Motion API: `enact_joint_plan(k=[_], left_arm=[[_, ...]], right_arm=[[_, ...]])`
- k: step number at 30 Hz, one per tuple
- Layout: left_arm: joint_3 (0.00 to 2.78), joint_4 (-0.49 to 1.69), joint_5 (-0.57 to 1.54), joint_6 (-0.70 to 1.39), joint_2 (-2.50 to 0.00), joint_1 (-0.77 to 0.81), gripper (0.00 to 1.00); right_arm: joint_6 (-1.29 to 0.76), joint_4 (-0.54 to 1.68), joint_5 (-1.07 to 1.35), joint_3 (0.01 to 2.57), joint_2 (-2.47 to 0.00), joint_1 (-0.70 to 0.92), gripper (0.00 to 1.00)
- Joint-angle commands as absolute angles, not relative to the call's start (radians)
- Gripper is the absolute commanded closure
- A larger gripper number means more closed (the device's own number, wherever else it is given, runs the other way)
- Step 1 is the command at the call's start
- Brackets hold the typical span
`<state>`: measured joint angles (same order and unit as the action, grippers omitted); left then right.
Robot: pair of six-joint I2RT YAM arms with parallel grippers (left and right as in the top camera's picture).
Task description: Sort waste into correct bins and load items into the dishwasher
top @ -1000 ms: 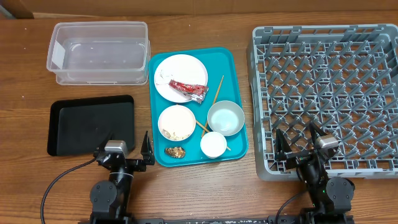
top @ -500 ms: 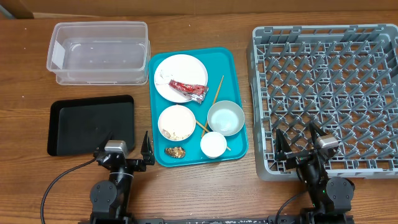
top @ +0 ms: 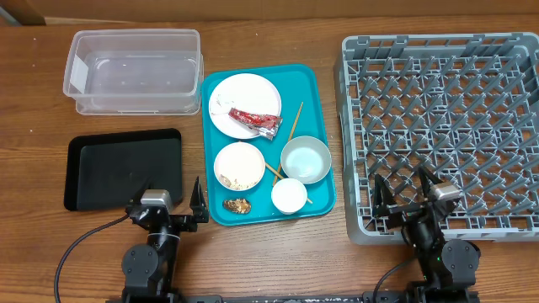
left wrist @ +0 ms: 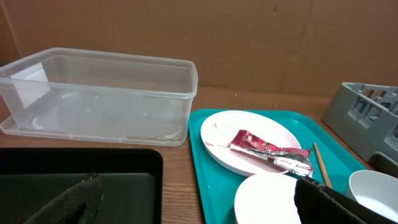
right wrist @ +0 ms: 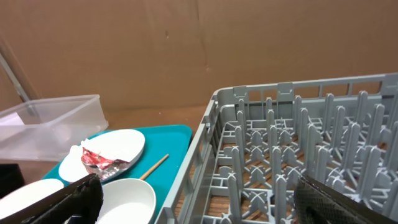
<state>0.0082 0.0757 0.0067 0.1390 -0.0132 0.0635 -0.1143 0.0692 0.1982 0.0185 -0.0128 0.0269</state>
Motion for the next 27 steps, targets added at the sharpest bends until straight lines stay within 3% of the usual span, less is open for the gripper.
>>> enact_joint_plan(k=[1, 10, 20, 23, 27], left_arm=[[0.009, 0.076, -0.015, 0.147, -0.007, 0.057, 0.0], [0.1, 0.078, -0.026, 0.169, -0.147, 0.057, 0.0], [0.459, 0.095, 0.014, 0.157, -0.685, 0.057, 0.0], [0.636, 0.179, 0.07, 0.157, -0.878, 0.057, 0.0], [0.976, 0.471, 0.135, 0.157, -1.164, 0.059, 0.0]], right_arm=[[-0.188, 0.062, 0.136, 0.01, -0.003, 0.031, 0.0], [-0.187, 0.099, 0.12, 0.104, -0.038, 0.031, 0.0], [-0.187, 0.157, 0.09, 0.279, -0.245, 0.031, 0.0], [-0.187, 0.215, 0.09, 0.357, -0.347, 0.031, 0.0], [-0.187, 0.383, 0.09, 0.542, -0.556, 0.031, 0.0]])
